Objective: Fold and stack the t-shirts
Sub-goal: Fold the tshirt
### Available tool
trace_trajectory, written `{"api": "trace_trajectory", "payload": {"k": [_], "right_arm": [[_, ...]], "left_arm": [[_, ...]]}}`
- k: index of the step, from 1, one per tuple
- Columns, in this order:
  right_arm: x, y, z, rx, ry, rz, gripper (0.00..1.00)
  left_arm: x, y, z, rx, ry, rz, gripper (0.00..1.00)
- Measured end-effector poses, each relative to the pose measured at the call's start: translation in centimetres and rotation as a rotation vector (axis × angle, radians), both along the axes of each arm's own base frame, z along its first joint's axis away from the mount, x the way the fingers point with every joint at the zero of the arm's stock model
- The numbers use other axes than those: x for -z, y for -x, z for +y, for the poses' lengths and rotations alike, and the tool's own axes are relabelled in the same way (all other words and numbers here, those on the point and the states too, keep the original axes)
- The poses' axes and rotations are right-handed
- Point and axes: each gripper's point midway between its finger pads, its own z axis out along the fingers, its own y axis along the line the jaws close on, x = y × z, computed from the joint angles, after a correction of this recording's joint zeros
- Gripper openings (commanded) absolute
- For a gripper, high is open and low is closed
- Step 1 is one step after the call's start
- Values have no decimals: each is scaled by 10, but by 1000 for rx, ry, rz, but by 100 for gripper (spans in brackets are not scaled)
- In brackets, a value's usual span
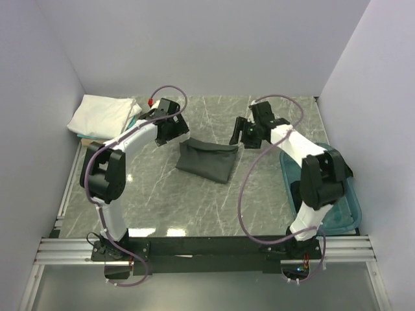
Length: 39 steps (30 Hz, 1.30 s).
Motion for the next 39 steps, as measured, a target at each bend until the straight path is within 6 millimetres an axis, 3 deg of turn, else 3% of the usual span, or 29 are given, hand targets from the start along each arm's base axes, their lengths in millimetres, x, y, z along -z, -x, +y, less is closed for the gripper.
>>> {"api": "trace_trajectory", "payload": {"k": [4, 8, 15, 18, 19, 23, 25, 27, 28, 30, 31, 34, 39], "right_arm": [[-22, 26, -2, -16, -52, -61, 76], [-25, 48, -1, -41, -81, -77, 76], [-19, 52, 9, -79, -111, -74, 77], [-15, 46, 11, -77, -109, -72, 77], [-13, 44, 12, -73, -105, -69, 77], [-1, 34, 9, -49, -71, -52, 77], [4, 28, 7, -36, -53, -47, 77], [8, 23, 5, -22, -33, -47, 76], [10, 21, 3, -14, -23, -47, 76], [13, 16, 1, -1, -5, -46, 75], [13, 12, 1, 5, 2, -48, 74], [17, 0, 1, 18, 17, -52, 73], [26, -13, 3, 32, 30, -42, 66]], "left_arm": [[-7, 24, -1, 38, 38, -3, 99], [-14, 39, -9, 136, 73, -27, 99], [-22, 40, -42, 304, 176, -56, 100], [-14, 30, -55, 333, 192, -42, 90], [-10, 27, -57, 336, 192, -36, 81], [15, 16, -64, 336, 180, 11, 62], [25, 13, -65, 332, 173, 28, 45], [32, 10, -66, 329, 168, 45, 39], [33, 9, -66, 330, 167, 47, 39], [34, 4, -67, 326, 162, 47, 29], [34, 2, -68, 326, 160, 45, 18], [32, -7, -70, 325, 150, 36, 1], [37, -9, -68, 325, 132, 42, 1]]}}
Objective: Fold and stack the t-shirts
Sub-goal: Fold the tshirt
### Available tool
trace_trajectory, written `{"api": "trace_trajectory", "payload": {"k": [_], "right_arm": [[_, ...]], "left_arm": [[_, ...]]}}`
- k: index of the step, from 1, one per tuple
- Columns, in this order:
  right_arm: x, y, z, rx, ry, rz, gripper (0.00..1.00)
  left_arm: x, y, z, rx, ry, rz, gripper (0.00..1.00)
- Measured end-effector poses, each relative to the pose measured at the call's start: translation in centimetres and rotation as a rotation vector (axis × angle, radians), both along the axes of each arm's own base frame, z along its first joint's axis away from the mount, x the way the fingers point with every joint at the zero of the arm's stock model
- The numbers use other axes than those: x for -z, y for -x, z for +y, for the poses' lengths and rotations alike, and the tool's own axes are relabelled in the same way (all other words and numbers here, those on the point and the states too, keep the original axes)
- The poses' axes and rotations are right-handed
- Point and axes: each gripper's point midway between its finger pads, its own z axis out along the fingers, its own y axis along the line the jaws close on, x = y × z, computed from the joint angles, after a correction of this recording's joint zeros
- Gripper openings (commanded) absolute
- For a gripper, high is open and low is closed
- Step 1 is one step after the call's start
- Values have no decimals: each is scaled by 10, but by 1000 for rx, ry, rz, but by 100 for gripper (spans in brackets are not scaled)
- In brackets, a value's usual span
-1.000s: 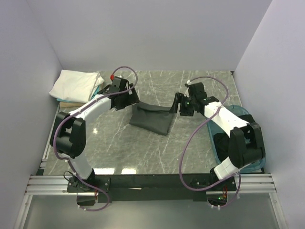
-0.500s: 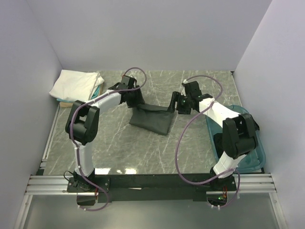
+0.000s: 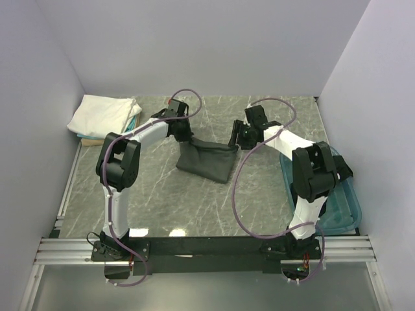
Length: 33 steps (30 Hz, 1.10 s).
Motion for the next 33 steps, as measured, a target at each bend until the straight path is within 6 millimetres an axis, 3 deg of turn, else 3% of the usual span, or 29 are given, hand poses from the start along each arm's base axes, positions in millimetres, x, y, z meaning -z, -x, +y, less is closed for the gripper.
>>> {"api": "trace_trajectory", "payload": {"k": [6, 7, 10, 11, 13, 20, 28, 33], "right_arm": [[8, -8, 3, 11, -4, 17, 49], [9, -11, 4, 11, -4, 16, 40], [13, -17, 6, 9, 0, 26, 27], [14, -18, 7, 6, 2, 26, 12], [17, -18, 7, -1, 3, 32, 0], [10, -11, 11, -16, -22, 31, 0], [-34, 2, 21, -56, -69, -52, 0], [-34, 1, 25, -65, -72, -53, 0]], "left_arm": [[4, 2, 5, -14, -20, 2, 1], [6, 4, 6, -16, -24, 7, 1], [6, 5, 8, -23, -29, 8, 1], [5, 5, 9, -26, -30, 5, 1], [2, 6, 10, -31, -29, 0, 1], [-27, 15, 15, -56, -4, -36, 1], [-67, 32, 27, -103, 22, -100, 1], [-65, 31, 31, -125, 6, -97, 1]]}}
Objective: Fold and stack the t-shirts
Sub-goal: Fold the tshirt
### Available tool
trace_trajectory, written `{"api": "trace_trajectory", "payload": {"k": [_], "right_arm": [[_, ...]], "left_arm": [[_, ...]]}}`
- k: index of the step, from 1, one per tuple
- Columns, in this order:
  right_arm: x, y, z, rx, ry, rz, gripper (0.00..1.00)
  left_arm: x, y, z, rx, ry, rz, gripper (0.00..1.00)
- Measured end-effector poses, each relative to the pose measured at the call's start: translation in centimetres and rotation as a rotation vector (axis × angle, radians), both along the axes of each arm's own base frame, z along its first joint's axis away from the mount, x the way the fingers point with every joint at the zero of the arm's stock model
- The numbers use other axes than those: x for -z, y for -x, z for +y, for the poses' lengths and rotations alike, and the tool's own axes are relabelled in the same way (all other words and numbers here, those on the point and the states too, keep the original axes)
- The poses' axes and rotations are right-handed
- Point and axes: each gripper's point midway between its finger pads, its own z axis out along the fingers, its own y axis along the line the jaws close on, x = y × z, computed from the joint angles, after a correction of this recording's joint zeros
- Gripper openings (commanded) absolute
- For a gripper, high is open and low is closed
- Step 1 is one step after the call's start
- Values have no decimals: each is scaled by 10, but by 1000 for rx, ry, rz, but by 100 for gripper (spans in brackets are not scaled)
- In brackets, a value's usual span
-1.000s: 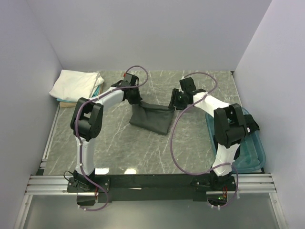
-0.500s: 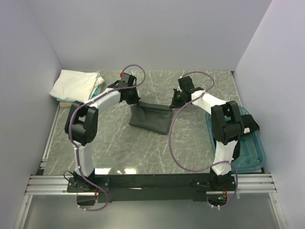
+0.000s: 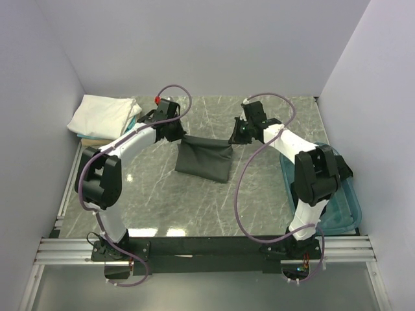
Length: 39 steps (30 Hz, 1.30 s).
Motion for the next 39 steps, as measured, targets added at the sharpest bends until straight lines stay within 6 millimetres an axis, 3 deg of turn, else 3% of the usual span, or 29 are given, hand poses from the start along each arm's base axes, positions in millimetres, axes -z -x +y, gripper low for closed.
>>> {"api": "trace_trajectory", "payload": {"k": [3, 6, 8, 9, 10, 13, 17, 21, 26, 32, 39], "right_arm": [[10, -3, 0, 6, 14, 17, 0], [19, -6, -2, 10, 33, 40, 16], [23, -16, -1, 12, 50, 46, 35], [24, -22, 0, 19, 59, 44, 46], [25, -28, -1, 26, 69, 42, 66], [25, -32, -5, 37, 95, 37, 80], [14, -27, -9, 42, 100, 17, 82], [-11, 3, -9, 16, 48, -20, 84], [-29, 26, 13, -56, -21, -62, 85], [-8, 35, 30, -103, -45, -8, 86], [27, 7, 40, -122, -3, 52, 86]], "left_arm": [[9, -2, 1, -8, -18, 20, 1], [18, -8, 3, -26, -44, 35, 4], [27, -11, 5, -34, -64, 51, 53], [30, -12, 6, -39, -71, 64, 99], [32, -14, 6, -36, -80, 69, 99], [31, -21, 8, -53, -86, 73, 99], [21, -21, 10, -56, -69, 51, 99], [4, -2, 8, -23, -18, 23, 99], [-7, 13, -6, 42, 58, -8, 99], [12, 7, -26, 96, 94, 22, 99], [53, -29, -44, 102, 79, 74, 99]]}}
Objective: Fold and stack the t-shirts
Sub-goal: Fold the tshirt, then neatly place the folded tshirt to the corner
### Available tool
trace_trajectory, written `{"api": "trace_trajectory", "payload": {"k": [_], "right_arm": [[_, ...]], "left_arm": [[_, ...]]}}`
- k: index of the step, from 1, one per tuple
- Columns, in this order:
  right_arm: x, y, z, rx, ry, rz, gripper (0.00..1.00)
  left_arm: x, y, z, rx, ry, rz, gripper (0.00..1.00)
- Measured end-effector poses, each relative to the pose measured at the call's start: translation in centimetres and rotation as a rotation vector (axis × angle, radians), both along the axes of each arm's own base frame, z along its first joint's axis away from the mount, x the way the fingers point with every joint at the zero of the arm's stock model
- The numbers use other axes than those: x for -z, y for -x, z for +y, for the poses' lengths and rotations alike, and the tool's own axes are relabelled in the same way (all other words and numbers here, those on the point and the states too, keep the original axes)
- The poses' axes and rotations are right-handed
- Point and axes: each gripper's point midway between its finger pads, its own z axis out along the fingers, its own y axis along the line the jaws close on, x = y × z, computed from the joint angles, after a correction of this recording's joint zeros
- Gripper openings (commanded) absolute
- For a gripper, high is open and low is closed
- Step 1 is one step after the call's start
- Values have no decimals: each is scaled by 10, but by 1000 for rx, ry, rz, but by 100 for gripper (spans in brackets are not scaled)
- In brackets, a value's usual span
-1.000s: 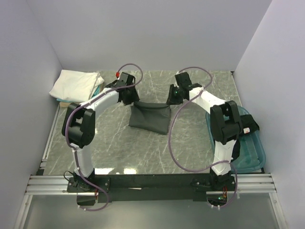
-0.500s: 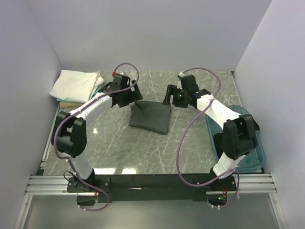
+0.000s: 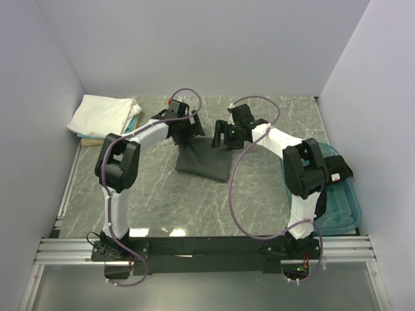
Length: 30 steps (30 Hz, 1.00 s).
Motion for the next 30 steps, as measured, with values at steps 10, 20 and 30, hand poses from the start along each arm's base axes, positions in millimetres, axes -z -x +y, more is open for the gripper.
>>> {"api": "trace_trajectory", "payload": {"k": [10, 20, 30], "right_arm": [[30, -38, -15, 54, 59, 39, 86], [28, -46, -39, 115, 170, 34, 87], [-113, 33, -83, 217, 68, -291, 87]], "left_arm": [[20, -11, 7, -39, -64, 26, 99], [3, -7, 39, -111, -207, 7, 99], [-108, 55, 88, -214, -168, -202, 99]]}}
